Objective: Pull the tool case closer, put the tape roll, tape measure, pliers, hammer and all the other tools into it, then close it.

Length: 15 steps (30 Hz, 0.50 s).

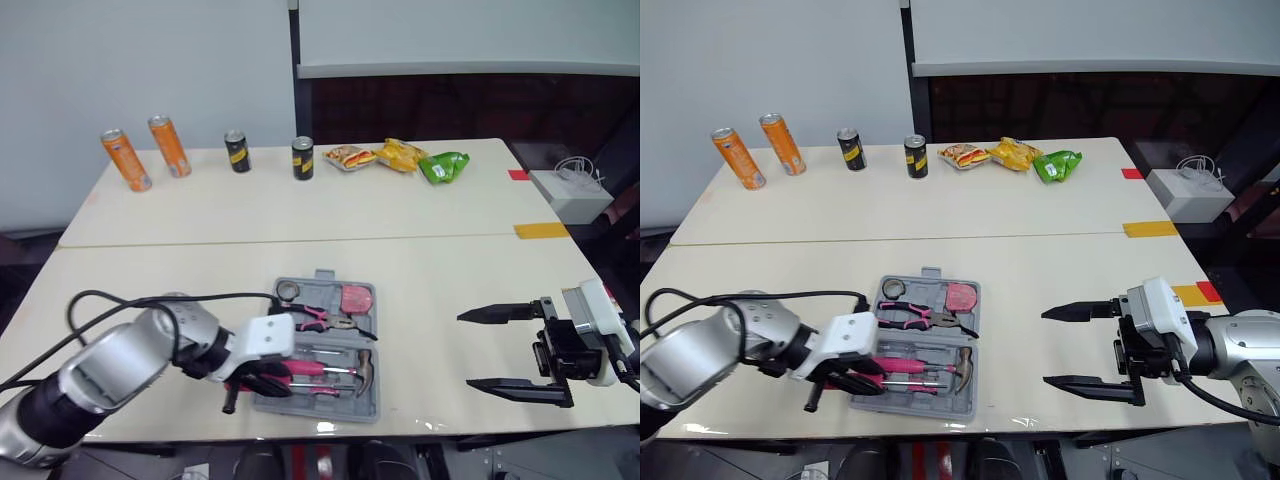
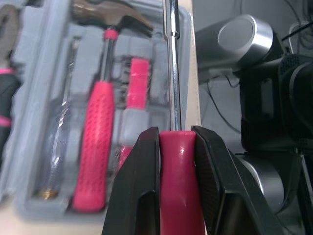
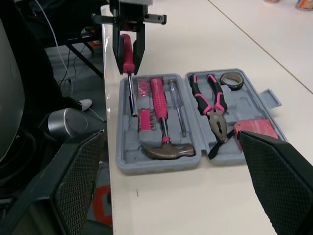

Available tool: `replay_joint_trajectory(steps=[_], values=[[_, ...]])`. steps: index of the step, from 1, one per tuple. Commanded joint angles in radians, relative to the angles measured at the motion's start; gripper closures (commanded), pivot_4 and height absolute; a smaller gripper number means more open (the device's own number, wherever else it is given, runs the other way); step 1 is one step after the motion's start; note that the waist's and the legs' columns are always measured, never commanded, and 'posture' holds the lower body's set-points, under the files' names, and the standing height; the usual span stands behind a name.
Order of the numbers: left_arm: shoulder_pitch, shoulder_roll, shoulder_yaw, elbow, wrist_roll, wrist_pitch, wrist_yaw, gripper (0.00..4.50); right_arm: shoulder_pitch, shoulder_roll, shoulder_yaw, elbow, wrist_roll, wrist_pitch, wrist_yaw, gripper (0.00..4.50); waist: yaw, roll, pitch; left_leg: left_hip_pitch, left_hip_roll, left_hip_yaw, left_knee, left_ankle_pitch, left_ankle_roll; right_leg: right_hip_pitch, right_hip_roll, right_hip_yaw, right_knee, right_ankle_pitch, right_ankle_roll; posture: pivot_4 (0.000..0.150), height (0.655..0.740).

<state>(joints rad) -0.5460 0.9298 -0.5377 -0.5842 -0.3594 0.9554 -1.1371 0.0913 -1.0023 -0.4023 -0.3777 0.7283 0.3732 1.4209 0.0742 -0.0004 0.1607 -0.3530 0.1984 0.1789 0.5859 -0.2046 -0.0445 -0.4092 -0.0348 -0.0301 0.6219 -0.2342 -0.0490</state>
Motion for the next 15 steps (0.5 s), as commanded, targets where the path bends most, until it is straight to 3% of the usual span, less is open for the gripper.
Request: replay_joint_trajectory(steps=[1,10,15], values=[[-0.072,-0.063,-0.117,-0.007,0.064,0.088,0.052,4.02,0.005,-0.029,-0.031,0.001,0.002,-0.012,0.039,0.00,0.002,0.000,0.000,0.000,0.000,0.000,0.000,0.000,0.000,0.000,0.000,0.000,0.000,0.000,0.000,0.150,0.7400],[-0.176,-0.167,-0.283,0.062,0.128,0.183,0.115,4.02,-0.016,-0.048,-0.028,0.040,-0.014,-0.029,0.071,0.00,0.004,0.000,0.000,-0.001,-0.002,-0.002,0.003,0.001,0.001,0.001,-0.001,0.000,0.001,0.000,0.000,0.150,0.7400],[-0.204,-0.167,-0.325,0.084,0.149,0.192,0.119,4.02,0.000,-0.044,-0.041,0.032,-0.015,-0.029,0.072,0.00,0.004,0.001,0.000,-0.002,-0.002,-0.003,0.003,0.001,0.002,0.001,-0.002,-0.001,0.001,0.000,0.001,0.150,0.7400]])
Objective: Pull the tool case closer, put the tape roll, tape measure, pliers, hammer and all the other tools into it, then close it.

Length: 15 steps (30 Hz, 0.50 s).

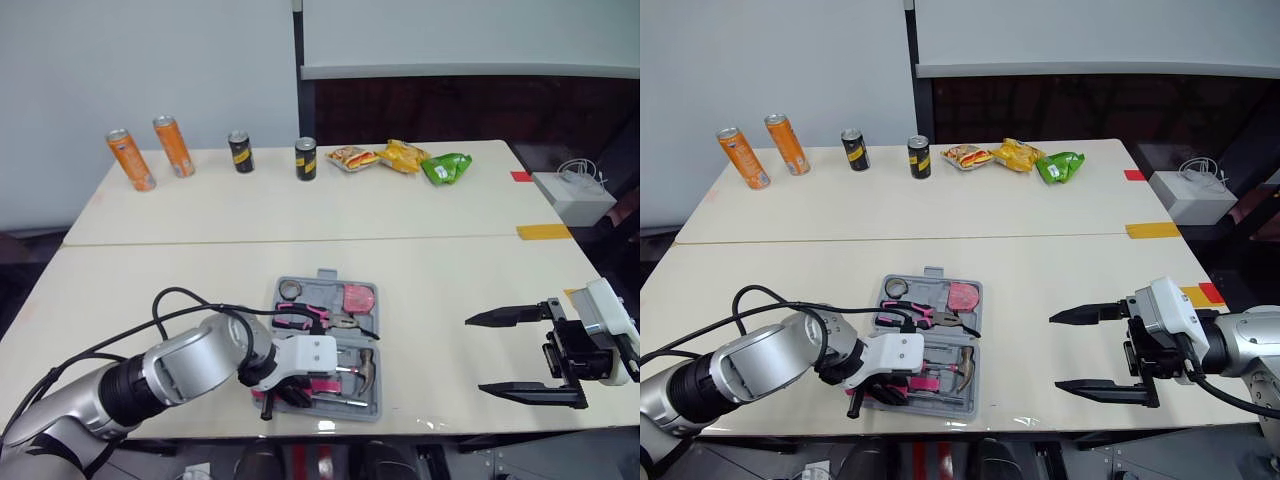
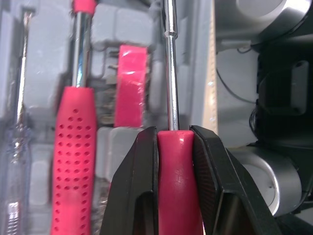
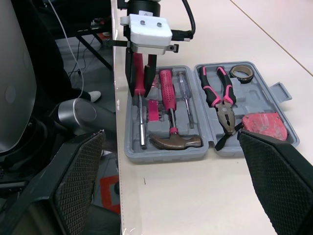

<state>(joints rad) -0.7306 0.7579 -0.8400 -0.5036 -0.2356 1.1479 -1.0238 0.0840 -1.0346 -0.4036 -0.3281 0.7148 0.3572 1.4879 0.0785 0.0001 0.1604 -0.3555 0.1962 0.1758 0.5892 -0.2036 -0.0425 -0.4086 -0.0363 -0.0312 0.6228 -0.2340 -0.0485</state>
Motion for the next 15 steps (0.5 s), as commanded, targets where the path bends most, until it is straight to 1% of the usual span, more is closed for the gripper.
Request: replay_joint_trajectory(steps=[1,9,15], values=[[-0.022,0.007,-0.029,0.007,0.028,-0.006,0.003,4.02,0.009,-0.011,-0.041,-0.019,-0.002,-0.014,0.005,0.00,0.000,0.000,0.000,0.000,0.000,0.000,0.000,0.000,0.000,0.000,0.000,0.000,0.000,0.000,0.000,0.150,0.7400],[-0.029,-0.052,-0.036,0.026,0.017,0.003,0.009,4.02,0.021,-0.014,-0.059,-0.017,-0.009,-0.017,0.007,0.00,0.000,0.000,0.000,0.000,0.000,-0.001,0.001,0.000,0.000,0.000,0.000,0.000,0.000,0.000,0.000,0.150,0.7400],[-0.030,-0.062,-0.058,0.033,0.027,0.005,0.017,4.02,0.023,-0.012,-0.066,-0.017,-0.014,-0.018,0.006,0.00,0.001,0.000,0.000,-0.001,-0.001,-0.001,0.001,0.000,0.000,0.000,-0.001,-0.001,0.000,0.000,0.000,0.150,0.7400]])
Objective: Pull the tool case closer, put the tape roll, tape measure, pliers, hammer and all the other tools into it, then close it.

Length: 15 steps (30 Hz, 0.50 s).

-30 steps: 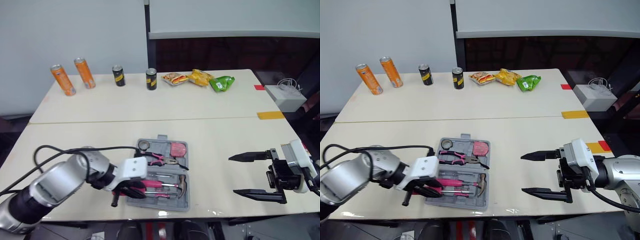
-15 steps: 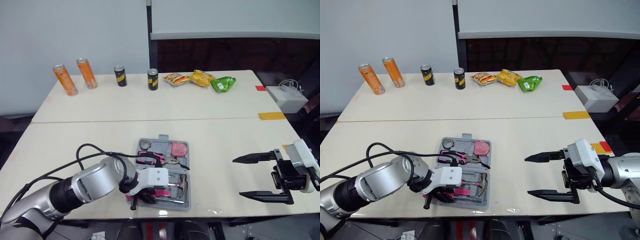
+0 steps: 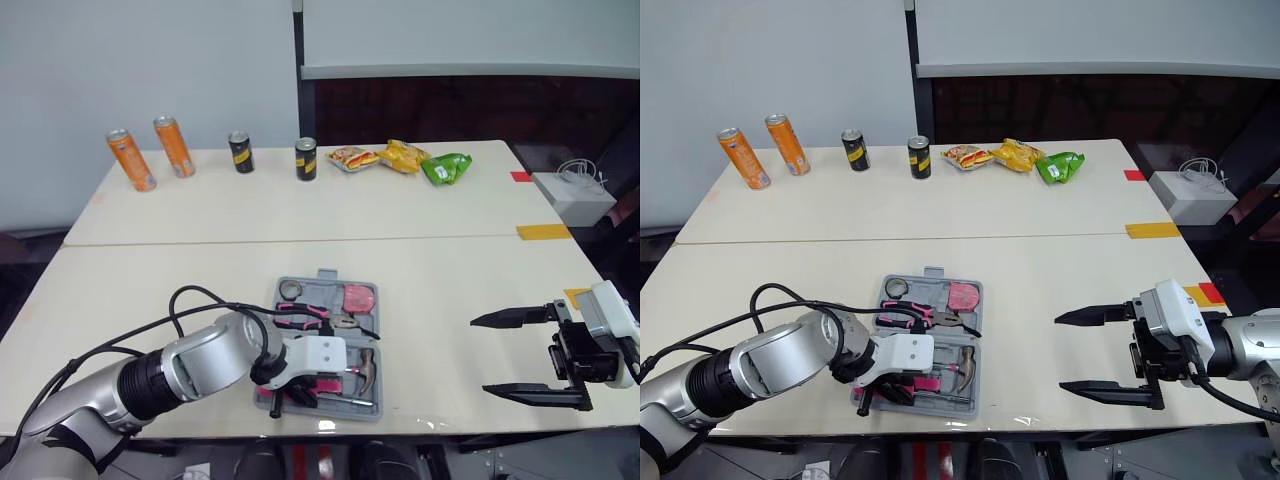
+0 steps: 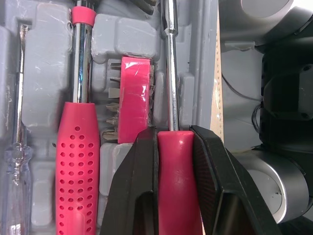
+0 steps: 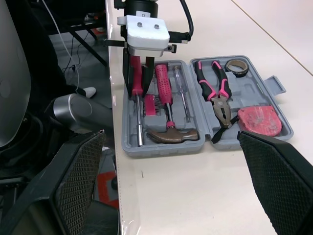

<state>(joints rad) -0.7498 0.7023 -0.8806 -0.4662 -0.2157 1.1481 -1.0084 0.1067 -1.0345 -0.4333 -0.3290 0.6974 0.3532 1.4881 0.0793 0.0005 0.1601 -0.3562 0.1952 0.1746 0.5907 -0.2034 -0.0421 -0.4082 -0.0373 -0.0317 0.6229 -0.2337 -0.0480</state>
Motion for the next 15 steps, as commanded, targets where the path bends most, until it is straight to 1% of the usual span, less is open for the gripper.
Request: replay_joint_trajectory(steps=[1,9,15], values=[[-0.011,-0.008,-0.020,-0.003,0.008,0.004,0.002,4.02,0.001,-0.011,-0.037,-0.016,0.002,-0.015,0.005,0.00,0.000,0.000,0.000,0.000,0.000,0.000,0.000,0.000,0.000,0.000,0.000,0.000,0.000,0.000,0.000,0.150,0.7400],[-0.017,0.018,-0.014,-0.012,0.003,-0.005,-0.013,4.02,0.004,-0.005,-0.037,-0.012,-0.006,-0.022,0.003,0.00,0.000,0.000,0.000,-0.001,0.000,-0.001,0.001,0.000,0.000,0.000,0.000,-0.001,0.000,0.000,0.000,0.150,0.7400],[-0.020,-0.007,-0.021,-0.005,0.002,-0.009,-0.009,4.02,0.011,0.000,-0.036,-0.017,-0.008,-0.026,-0.003,0.00,0.000,0.000,0.000,-0.001,0.000,-0.001,0.001,0.000,0.000,0.000,0.000,-0.001,0.000,0.000,0.000,0.150,0.7400]])
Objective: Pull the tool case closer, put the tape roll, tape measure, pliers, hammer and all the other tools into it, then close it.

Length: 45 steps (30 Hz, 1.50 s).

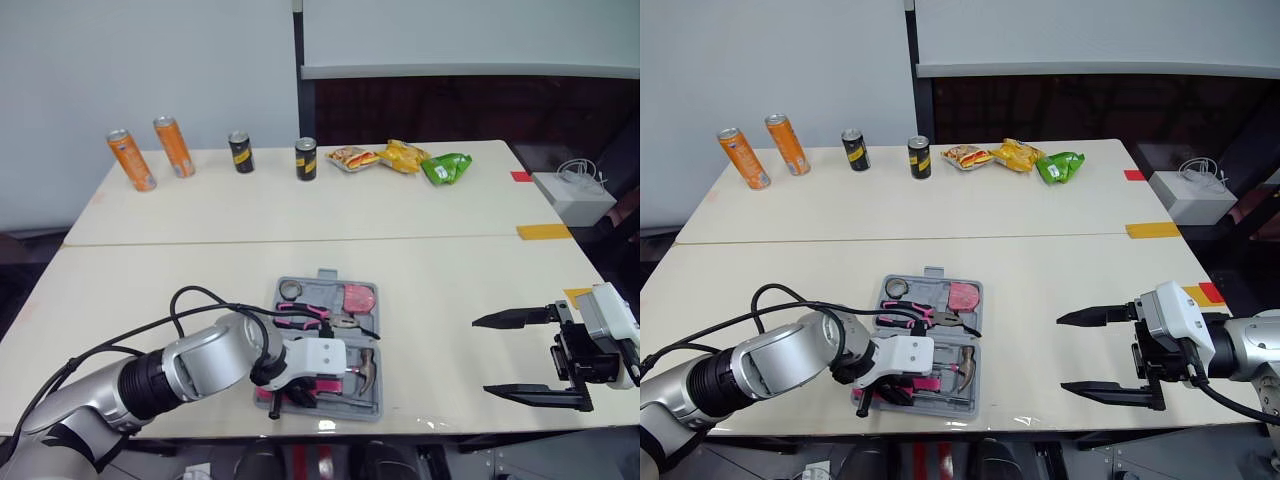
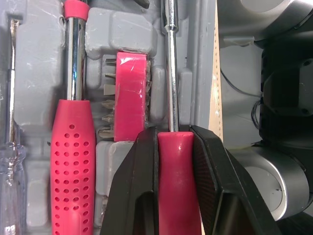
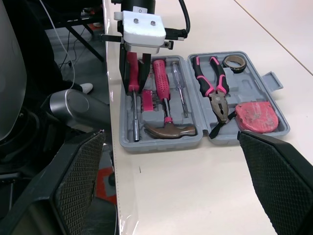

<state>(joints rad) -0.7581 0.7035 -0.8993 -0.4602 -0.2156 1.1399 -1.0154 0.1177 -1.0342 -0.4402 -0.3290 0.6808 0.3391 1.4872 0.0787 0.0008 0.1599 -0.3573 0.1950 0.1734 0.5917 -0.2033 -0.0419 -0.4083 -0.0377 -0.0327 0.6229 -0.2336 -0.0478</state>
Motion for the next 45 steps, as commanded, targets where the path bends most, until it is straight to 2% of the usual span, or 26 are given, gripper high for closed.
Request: replay_joint_trajectory(steps=[1,6,8,11,17,21,24,28,29,35,45], values=[[-0.012,-0.012,-0.004,-0.010,0.003,-0.001,-0.001,4.02,0.001,-0.001,-0.030,-0.018,0.009,-0.012,-0.002,0.00,0.000,0.000,0.000,0.000,0.000,0.000,0.000,0.000,0.000,0.000,0.000,0.000,0.000,0.000,0.000,0.150,0.7400],[-0.006,-0.016,-0.018,0.009,0.012,-0.002,0.008,4.02,0.011,-0.002,-0.038,-0.024,0.011,-0.009,-0.003,0.00,0.002,0.001,0.000,-0.001,0.000,0.000,0.001,0.000,0.000,0.000,0.000,0.000,0.000,0.000,0.000,0.150,0.7400],[-0.002,-0.017,-0.009,0.015,0.015,-0.004,0.014,3.01,0.013,-0.002,-0.040,-0.026,0.013,-0.008,-0.003,0.00,0.002,0.001,-0.001,-0.001,0.000,-0.001,0.001,0.000,0.000,0.000,0.000,0.000,0.000,0.000,0.000,0.150,0.7400],[0.009,0.004,0.043,0.002,-0.008,0.008,0.006,2.06,0.015,-0.002,-0.041,-0.026,0.015,-0.007,-0.003,0.00,0.002,0.003,-0.002,-0.001,-0.001,-0.001,0.001,0.000,0.000,0.000,-0.001,0.000,-0.001,0.000,0.000,0.150,0.7400],[0.115,0.066,0.304,-0.024,-0.129,-0.076,-0.030,2.06,0.002,0.007,-0.023,-0.023,0.013,-0.013,-0.015,0.00,-0.004,0.005,-0.003,-0.001,-0.001,-0.002,0.001,0.001,0.001,0.000,-0.001,-0.001,0.000,0.000,0.001,0.150,0.7400],[0.311,0.071,0.559,0.028,-0.201,-0.369,-0.079,2.06,-0.001,0.024,-0.014,-0.033,0.018,-0.013,-0.031,0.00,-0.004,0.006,-0.004,-0.004,-0.001,-0.002,0.001,0.000,0.001,-0.001,-0.002,-0.002,-0.002,0.000,0.001,0.150,0.7400],[0.409,0.067,0.652,0.095,-0.230,-0.500,-0.130,2.06,0.001,0.033,-0.014,-0.042,0.025,-0.008,-0.040,0.00,-0.002,0.006,-0.004,-0.007,-0.001,-0.005,0.001,0.000,0.002,-0.002,-0.001,-0.004,-0.003,0.000,0.002,0.150,0.7400],[0.471,0.026,0.697,0.208,-0.230,-0.650,-0.177,2.06,-0.002,0.041,-0.012,-0.052,0.032,0.000,-0.049,0.00,0.002,0.007,-0.005,-0.006,-0.001,-0.006,0.001,0.000,0.002,-0.002,-0.002,-0.006,-0.003,0.000,0.002,0.150,0.7400],[0.489,0.018,0.699,0.224,-0.237,-0.670,-0.197,2.62,-0.003,0.042,-0.011,-0.053,0.032,0.002,-0.050,0.00,0.001,0.007,-0.005,-0.006,-0.002,-0.005,0.001,0.000,0.003,-0.002,-0.003,-0.006,-0.003,0.001,0.002,0.150,0.7400],[0.557,-0.015,0.668,0.292,-0.199,-0.804,-0.267,4.46,-0.009,0.044,-0.005,-0.054,0.031,0.006,-0.055,0.00,-0.001,0.007,-0.005,-0.006,-0.003,-0.005,0.001,0.001,0.004,-0.002,-0.006,-0.006,-0.002,0.001,0.002,0.150,0.7400],[0.560,-0.084,0.561,0.388,-0.071,-0.934,-0.262,4.46,-0.010,0.041,-0.003,-0.065,0.033,0.014,-0.062,0.00,-0.001,0.007,-0.005,-0.005,-0.004,-0.004,0.001,0.001,0.005,-0.001,-0.007,-0.006,-0.001,0.000,0.002,0.150,0.7400]])
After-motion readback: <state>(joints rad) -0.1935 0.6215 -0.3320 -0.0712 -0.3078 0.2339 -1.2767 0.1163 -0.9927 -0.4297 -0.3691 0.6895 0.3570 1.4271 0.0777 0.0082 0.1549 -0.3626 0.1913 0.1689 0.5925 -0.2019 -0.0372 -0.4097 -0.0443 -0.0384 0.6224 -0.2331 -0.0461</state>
